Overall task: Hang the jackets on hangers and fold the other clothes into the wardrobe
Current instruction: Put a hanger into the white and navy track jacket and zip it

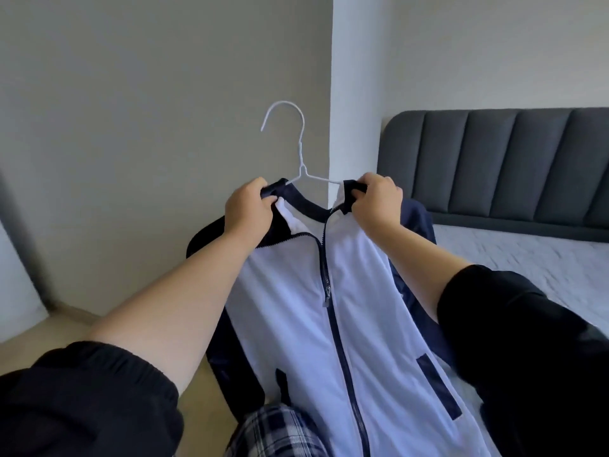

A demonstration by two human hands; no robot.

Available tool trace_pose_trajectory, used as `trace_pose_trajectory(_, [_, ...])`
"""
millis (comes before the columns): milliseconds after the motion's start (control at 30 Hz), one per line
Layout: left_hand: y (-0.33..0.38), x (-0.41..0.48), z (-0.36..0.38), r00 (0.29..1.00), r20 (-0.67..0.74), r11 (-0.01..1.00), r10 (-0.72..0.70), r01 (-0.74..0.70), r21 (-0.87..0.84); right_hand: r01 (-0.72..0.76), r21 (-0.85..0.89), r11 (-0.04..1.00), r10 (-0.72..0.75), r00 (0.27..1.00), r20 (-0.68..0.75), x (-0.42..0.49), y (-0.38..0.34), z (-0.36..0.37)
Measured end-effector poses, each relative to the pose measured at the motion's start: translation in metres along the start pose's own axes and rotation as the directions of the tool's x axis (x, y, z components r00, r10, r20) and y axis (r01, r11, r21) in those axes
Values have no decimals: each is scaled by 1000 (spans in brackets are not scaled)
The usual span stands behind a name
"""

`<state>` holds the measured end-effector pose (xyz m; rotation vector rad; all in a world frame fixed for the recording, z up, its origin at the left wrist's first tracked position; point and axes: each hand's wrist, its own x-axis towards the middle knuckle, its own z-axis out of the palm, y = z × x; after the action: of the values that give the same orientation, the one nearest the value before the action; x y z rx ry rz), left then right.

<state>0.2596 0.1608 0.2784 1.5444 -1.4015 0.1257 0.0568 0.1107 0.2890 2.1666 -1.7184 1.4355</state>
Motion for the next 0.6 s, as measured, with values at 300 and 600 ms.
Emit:
trace_pose_trajectory(300, [26,56,-177,933,-266,948,242,-169,268,225,225,948,-147,937,-316,37,-161,-28])
trace_pose_trajectory(600, [-58,8,-235,999,-10,894,37,-29,447,54,488,871,-234,920,316,16,-193,22])
